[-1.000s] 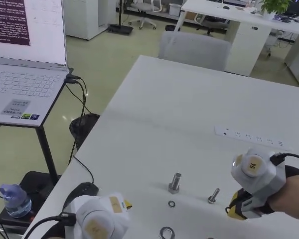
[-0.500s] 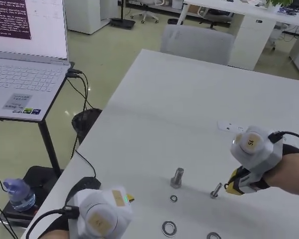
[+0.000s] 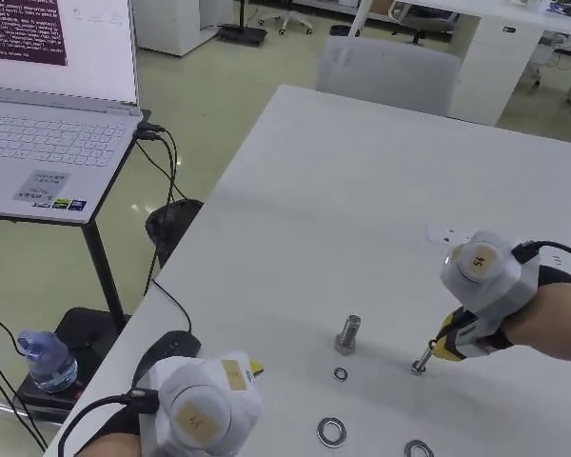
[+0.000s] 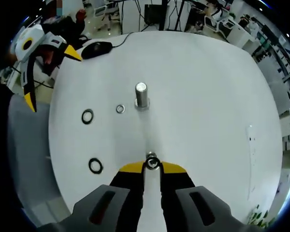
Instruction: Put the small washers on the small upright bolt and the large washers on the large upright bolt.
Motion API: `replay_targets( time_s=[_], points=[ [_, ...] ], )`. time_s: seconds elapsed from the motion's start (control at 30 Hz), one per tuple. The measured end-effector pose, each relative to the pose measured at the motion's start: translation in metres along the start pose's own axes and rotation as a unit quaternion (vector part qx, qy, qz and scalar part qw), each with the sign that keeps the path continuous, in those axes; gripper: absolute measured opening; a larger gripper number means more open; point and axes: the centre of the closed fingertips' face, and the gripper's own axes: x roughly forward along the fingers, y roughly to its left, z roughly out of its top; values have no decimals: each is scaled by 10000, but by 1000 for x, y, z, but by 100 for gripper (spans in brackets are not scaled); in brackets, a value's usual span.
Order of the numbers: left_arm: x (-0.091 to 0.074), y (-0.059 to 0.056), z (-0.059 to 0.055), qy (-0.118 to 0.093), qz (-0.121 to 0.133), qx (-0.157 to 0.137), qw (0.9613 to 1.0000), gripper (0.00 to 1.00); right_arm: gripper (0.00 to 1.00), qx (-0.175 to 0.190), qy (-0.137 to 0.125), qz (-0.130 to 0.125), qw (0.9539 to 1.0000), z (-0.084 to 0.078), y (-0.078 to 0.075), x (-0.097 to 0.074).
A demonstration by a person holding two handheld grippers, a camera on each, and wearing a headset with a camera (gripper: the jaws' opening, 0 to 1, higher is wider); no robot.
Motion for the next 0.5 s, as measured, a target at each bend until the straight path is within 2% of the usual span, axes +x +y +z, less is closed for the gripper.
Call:
replay_targets(
  time_s=[0.13, 0.5],
  points=[
    [0, 0, -1, -16, -20, -32, 10000, 99, 12, 6, 26, 22, 10000, 1, 0, 3],
    [1, 1, -4, 40, 3, -53, 10000, 96, 12, -63, 138, 99, 9998, -2, 1, 13]
  ],
)
